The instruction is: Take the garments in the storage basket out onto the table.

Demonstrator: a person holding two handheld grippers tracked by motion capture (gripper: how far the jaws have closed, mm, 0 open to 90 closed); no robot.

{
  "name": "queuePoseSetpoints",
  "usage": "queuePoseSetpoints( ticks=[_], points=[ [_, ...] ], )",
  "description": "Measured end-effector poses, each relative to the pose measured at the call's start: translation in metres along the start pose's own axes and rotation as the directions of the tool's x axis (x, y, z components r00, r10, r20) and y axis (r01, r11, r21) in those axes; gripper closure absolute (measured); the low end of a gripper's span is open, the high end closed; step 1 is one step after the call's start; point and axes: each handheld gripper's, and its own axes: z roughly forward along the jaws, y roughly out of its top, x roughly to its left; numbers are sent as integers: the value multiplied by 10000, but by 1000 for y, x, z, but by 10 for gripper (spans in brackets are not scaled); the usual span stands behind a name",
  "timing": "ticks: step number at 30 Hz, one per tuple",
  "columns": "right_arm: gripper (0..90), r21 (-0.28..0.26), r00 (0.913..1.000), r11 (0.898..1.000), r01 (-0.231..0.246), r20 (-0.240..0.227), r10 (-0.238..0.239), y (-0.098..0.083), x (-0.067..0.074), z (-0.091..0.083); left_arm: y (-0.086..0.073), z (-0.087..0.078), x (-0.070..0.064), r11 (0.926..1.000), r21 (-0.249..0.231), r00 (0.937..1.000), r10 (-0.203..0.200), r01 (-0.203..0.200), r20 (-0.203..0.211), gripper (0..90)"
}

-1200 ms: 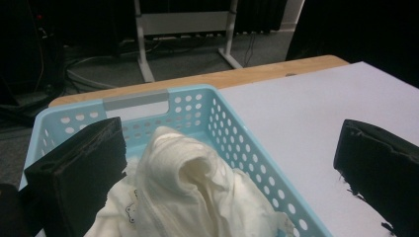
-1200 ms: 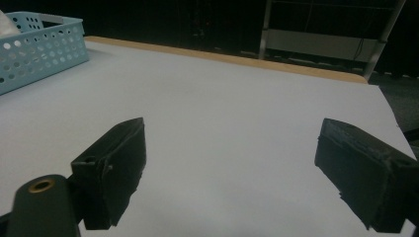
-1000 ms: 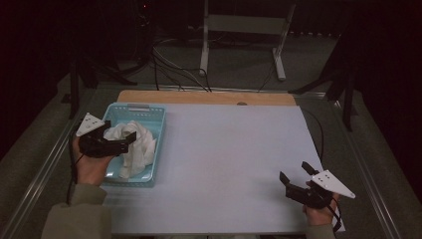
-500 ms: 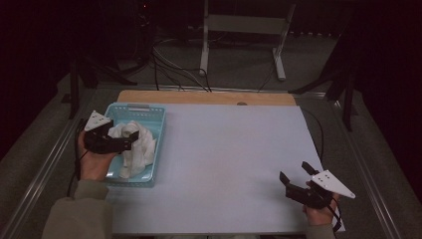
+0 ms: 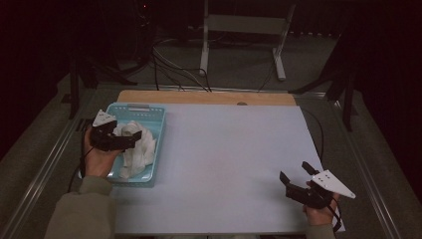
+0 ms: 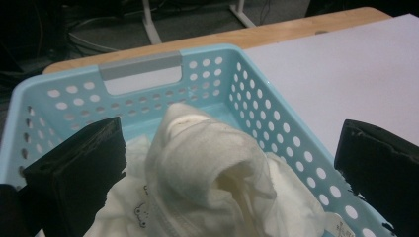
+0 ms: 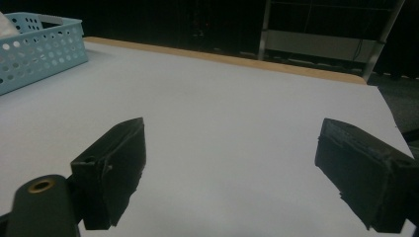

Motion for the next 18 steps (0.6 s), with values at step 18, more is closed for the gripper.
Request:
queuePoseSetpoints(
  ticks=[18],
  points=[
    [124,-13,10000,10000,-7,-17,7,0,-1,0,-9,26,7,9977,564,9990,-360,374,-255,1]
  ],
)
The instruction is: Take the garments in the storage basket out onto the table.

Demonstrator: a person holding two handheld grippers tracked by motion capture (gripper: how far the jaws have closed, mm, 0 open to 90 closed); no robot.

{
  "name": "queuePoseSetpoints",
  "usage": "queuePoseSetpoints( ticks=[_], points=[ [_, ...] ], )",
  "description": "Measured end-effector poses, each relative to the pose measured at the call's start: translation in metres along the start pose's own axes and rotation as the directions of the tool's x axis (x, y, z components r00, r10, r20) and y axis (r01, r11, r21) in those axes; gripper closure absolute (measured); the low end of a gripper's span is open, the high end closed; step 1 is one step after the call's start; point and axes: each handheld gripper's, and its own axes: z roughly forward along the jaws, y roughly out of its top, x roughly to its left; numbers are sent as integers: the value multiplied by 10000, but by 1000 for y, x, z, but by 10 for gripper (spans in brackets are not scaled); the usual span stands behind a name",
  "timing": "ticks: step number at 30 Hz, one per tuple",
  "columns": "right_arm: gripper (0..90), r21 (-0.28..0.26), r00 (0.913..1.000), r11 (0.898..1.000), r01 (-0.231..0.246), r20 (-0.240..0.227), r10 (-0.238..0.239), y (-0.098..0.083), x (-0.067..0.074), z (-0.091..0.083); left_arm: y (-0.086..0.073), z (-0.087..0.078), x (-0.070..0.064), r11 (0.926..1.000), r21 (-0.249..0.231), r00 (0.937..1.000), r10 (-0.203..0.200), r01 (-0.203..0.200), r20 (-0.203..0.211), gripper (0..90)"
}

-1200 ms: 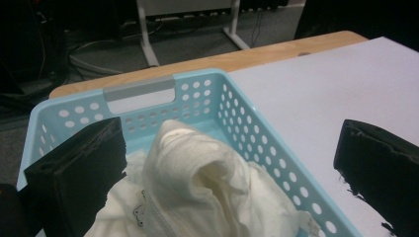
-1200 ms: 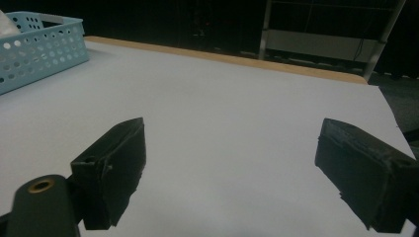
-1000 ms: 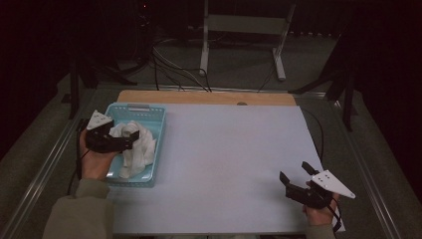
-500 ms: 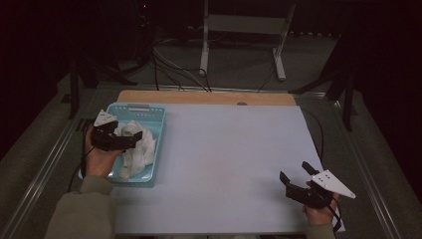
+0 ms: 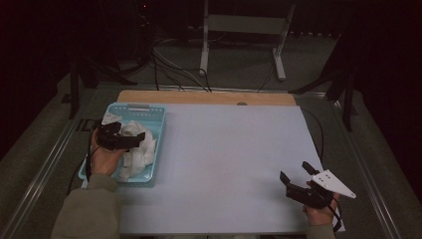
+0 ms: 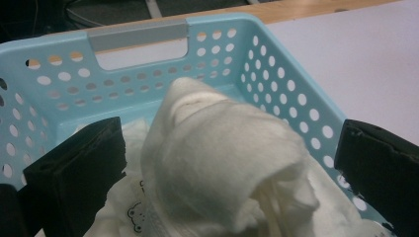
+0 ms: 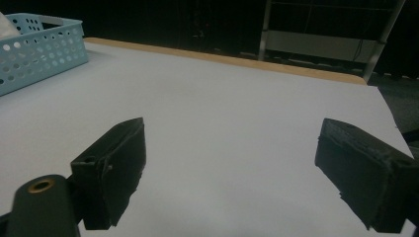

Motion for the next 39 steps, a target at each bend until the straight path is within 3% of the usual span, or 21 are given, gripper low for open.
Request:
queuePoseSetpoints(
  ticks=[4,11,14,18,20,27,28,29,30,31,32,33,34,35,36,39],
  points=[
    [124,-3,10000,10000,15,-16,-15,0,0,0,-1,5,3,9997,211,9999,-135,137,-79,1],
    [125,29,10000,10000,25,-55,-25,0,0,0,-5,16,11,9956,873,9968,-278,343,-750,15],
    [126,18,10000,10000,31,-80,-31,0,0,0,-7,19,15,9931,982,9954,-564,639,-775,15],
    [128,12,9999,10000,39,-93,-39,0,0,0,-10,25,23,9836,1372,9923,-1100,1168,-564,15],
    [128,13,9999,10000,46,-99,-46,0,0,0,-10,27,24,9814,1452,9915,-1185,1252,-543,15],
    [133,21,9999,10000,73,-152,-73,0,0,1,-12,37,25,9622,2308,9891,-1329,1443,-640,2],
    [133,19,9998,10000,77,-164,-76,0,1,1,-12,37,25,9622,2308,9891,-1329,1443,-640,3],
    [134,10,9998,10000,80,-178,-79,0,1,1,-13,41,25,9466,2782,9864,-1499,1630,-682,2],
    [134,10,9998,10000,80,-178,-79,0,1,1,-13,41,25,9466,2782,9864,-1499,1630,-682,3],
    [134,18,9998,10000,86,-185,-86,0,1,1,-13,42,25,9388,2979,9848,-1590,1727,-699,5],
    [134,14,9998,10000,81,-192,-80,0,1,1,-14,44,25,9257,3322,9832,-1619,1807,-838,23],
    [134,14,9998,10000,81,-192,-80,0,1,1,-14,44,25,9257,3322,9832,-1619,1807,-838,64],
    [135,9,9998,10000,76,-200,-76,0,0,1,-13,45,26,9151,3557,9817,-1723,1899,-809,117],
    [135,9,9998,10000,76,-200,-76,0,0,1,-13,45,26,9151,3557,9817,-1723,1899,-809,179],
    [135,7,9998,10000,77,-210,-77,0,0,1,-13,44,26,9132,3624,9825,-1730,1862,-690,179],
    [136,10,9997,10000,80,-221,-79,0,0,1,-11,40,25,9188,3610,9867,-1594,1598,-310,444]
  ],
)
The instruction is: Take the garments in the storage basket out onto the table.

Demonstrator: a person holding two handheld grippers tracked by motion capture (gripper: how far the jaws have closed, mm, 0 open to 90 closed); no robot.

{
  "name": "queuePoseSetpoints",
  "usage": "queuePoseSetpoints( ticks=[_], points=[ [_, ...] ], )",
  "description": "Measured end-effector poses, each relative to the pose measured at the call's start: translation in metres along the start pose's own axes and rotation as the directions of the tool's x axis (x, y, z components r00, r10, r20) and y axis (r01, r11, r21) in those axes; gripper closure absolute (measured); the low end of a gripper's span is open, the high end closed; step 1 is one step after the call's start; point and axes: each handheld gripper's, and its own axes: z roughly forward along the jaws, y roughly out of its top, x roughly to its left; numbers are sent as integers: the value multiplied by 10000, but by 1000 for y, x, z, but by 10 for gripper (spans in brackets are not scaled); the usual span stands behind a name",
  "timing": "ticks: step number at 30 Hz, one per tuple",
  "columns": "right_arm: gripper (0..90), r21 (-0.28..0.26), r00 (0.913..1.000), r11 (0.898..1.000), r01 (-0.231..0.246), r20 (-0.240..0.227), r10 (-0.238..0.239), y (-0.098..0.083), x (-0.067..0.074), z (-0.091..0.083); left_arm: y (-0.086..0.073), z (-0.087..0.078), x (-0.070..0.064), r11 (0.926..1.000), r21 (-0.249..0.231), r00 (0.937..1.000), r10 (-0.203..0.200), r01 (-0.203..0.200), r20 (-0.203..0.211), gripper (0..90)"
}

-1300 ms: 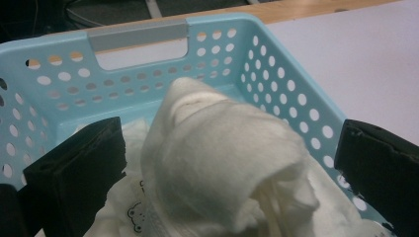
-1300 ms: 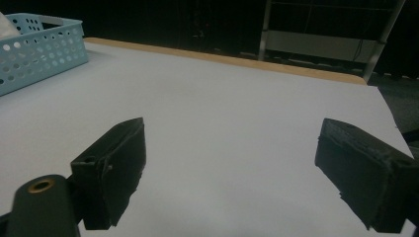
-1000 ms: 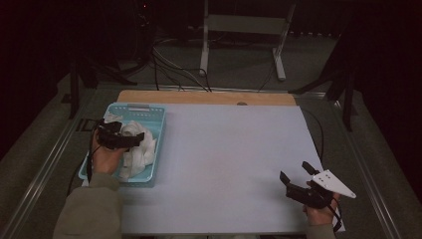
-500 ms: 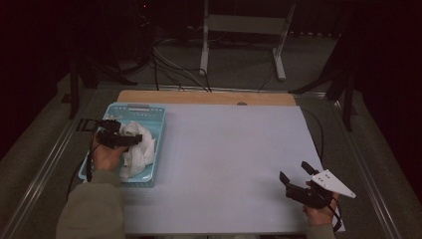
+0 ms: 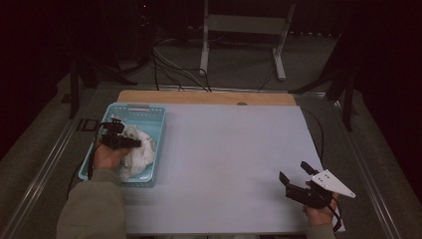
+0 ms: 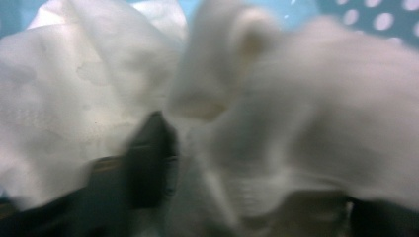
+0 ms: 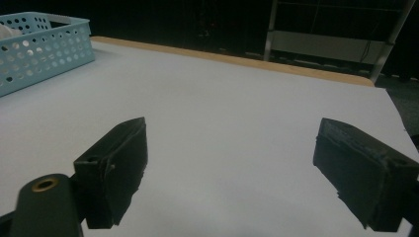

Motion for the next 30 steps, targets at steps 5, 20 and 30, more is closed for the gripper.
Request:
queuePoseSetpoints(
  ticks=[5,20,30],
  points=[
    [136,8,10000,10000,6,-13,-6,0,0,0,1,-4,-2,9998,-189,9999,117,-116,97,665],
    [139,41,10000,10000,16,-77,-16,0,0,0,3,-41,-9,9865,-1593,9980,451,-375,440,690],
    [139,52,9999,10000,13,-120,-12,0,0,0,4,-61,-13,9729,-2293,9961,486,-306,732,690]
  ],
)
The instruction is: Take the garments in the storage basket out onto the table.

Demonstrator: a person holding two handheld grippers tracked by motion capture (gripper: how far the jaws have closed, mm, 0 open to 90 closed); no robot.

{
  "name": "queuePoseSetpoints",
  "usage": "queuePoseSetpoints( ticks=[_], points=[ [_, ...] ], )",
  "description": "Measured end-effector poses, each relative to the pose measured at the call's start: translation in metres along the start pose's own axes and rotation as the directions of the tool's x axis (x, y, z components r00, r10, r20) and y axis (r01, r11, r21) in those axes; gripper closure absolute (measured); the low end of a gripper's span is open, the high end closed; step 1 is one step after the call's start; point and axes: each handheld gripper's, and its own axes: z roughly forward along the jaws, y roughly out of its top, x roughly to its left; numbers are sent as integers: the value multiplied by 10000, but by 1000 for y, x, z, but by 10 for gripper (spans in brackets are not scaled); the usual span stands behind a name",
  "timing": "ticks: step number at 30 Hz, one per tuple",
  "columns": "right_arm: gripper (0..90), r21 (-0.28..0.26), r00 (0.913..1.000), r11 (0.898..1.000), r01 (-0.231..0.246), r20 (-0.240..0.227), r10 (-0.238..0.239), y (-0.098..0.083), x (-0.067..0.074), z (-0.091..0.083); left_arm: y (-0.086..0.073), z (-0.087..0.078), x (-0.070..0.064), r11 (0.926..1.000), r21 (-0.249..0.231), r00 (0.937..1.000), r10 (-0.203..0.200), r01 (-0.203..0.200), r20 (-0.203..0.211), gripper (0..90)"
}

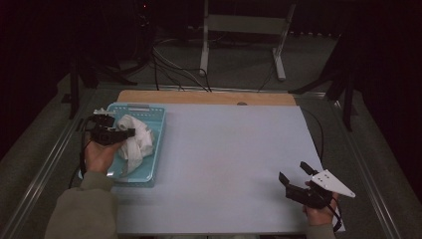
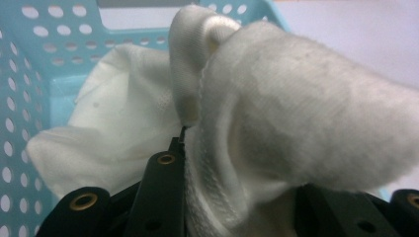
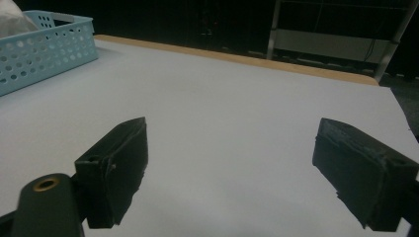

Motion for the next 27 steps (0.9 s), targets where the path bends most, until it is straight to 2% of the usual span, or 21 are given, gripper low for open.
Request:
queuePoseSetpoints(
  ticks=[12,27],
  points=[
    [140,12,10000,10000,-14,-33,14,0,0,0,6,-12,-7,9991,-382,9997,169,-161,187,690],
    [139,50,10000,10000,-15,-53,15,0,0,0,18,-28,-17,9945,-979,9978,435,-384,506,689]
  ],
)
